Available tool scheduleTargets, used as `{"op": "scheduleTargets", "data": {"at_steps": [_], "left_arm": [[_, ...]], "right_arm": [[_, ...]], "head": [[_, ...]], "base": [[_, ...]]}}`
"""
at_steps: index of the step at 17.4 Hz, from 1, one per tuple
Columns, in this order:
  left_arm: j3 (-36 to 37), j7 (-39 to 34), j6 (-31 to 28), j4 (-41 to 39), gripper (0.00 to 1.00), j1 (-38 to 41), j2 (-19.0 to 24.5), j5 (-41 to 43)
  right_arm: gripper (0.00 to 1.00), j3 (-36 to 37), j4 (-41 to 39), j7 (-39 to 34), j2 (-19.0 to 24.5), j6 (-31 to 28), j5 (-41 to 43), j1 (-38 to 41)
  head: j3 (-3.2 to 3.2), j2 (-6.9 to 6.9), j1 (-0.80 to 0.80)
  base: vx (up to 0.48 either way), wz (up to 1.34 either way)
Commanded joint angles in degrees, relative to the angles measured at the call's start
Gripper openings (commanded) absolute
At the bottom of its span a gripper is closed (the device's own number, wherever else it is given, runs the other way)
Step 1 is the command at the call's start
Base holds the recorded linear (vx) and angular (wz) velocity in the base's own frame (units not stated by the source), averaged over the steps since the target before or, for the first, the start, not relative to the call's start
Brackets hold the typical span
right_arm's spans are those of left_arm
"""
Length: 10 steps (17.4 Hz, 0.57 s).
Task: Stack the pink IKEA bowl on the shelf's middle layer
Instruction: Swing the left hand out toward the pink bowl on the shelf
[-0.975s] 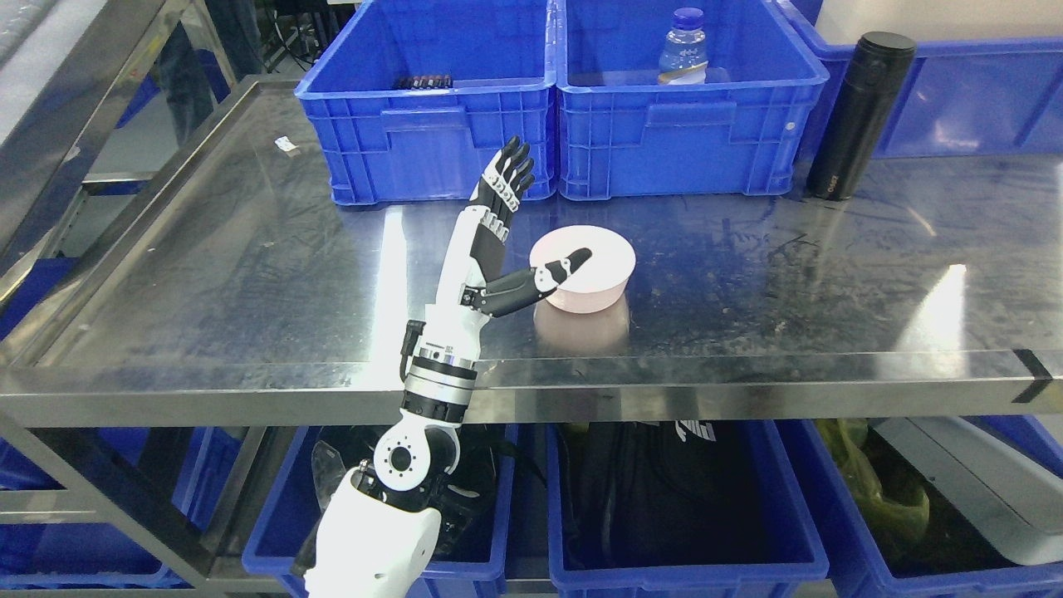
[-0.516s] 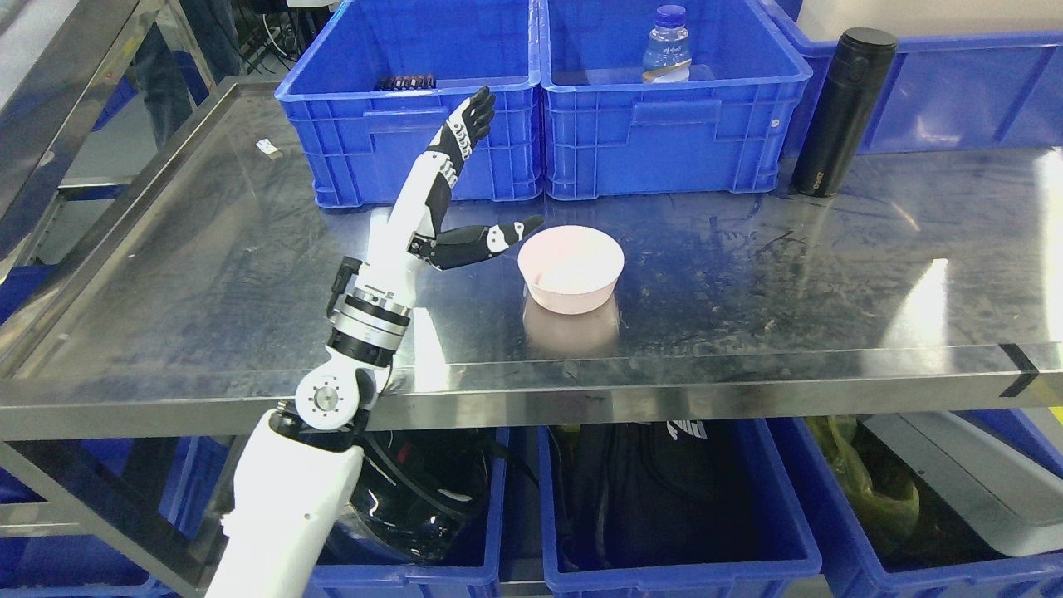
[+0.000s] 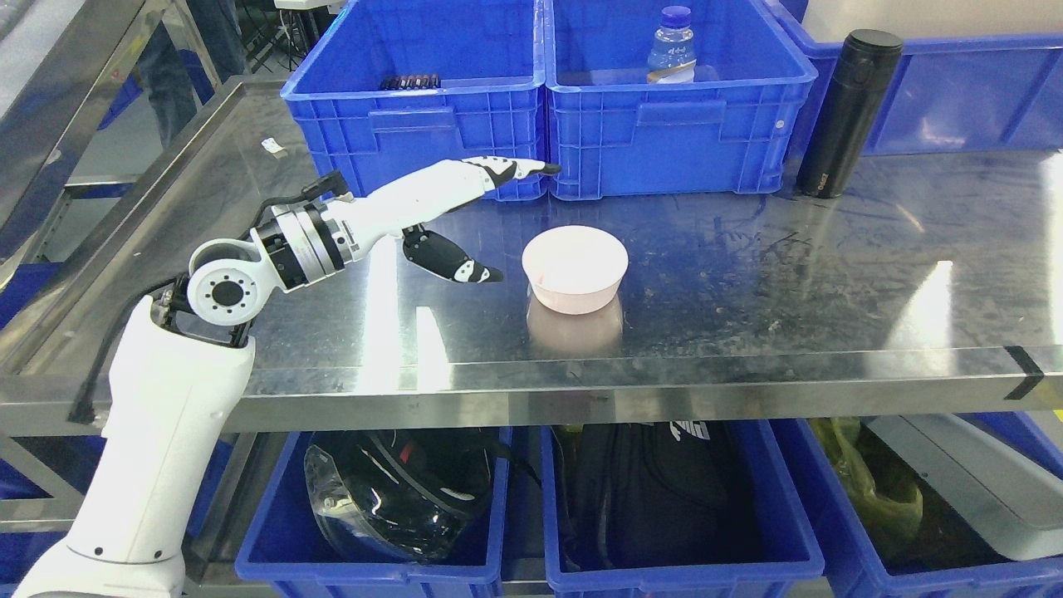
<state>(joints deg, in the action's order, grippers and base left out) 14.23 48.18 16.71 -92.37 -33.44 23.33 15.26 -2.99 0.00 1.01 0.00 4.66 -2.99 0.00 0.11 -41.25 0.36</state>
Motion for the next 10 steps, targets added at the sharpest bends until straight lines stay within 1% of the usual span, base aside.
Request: {"op": "scheduleTargets", "data": {"at_steps": [1,2,4,5,6,7,9,10], "left_arm": [[5.5,10.9,-4.8,1.5,0.98,-4.6,-7.5,14.3],[7.8,12.1,-5.9,3.0,0.96,-5.8,-9.9,14.9],[11.5,12.1,-6.7,6.2,0.93,-9.4,-11.8,16.0],[12.3,12.0,-7.0,7.6,0.93,-11.2,-12.5,17.2],[12.7,12.1,-7.0,9.6,0.93,-12.9,-15.0,18.0],[12.8,12.2,-7.0,11.3,0.90,-13.8,-16.4,18.0],[13.9,12.6,-7.0,14.7,0.86,-16.9,-17.1,18.0],[15.2,12.6,-7.0,16.0,0.86,-18.0,-17.1,18.0]], "right_arm": [[1.00,0.0,-1.0,0.0,-1.0,0.0,0.0,0.2],[1.00,0.0,-1.0,0.0,-1.0,0.0,0.0,0.2],[1.00,0.0,-1.0,0.0,-1.0,0.0,0.0,0.3],[1.00,0.0,-1.0,0.0,-1.0,0.0,0.0,0.2],[1.00,0.0,-1.0,0.0,-1.0,0.0,0.0,0.3],[1.00,0.0,-1.0,0.0,-1.0,0.0,0.0,0.3],[1.00,0.0,-1.0,0.0,-1.0,0.0,0.0,0.2],[1.00,0.0,-1.0,0.0,-1.0,0.0,0.0,0.2]], "head": [[0.00,0.00,0.00],[0.00,0.00,0.00],[0.00,0.00,0.00],[0.00,0.00,0.00],[0.00,0.00,0.00],[0.00,0.00,0.00],[0.00,0.00,0.00],[0.00,0.00,0.00]], "base": [[0.000,0.00],[0.000,0.00],[0.000,0.00],[0.000,0.00],[0.000,0.00],[0.000,0.00],[0.000,0.00],[0.000,0.00]]}}
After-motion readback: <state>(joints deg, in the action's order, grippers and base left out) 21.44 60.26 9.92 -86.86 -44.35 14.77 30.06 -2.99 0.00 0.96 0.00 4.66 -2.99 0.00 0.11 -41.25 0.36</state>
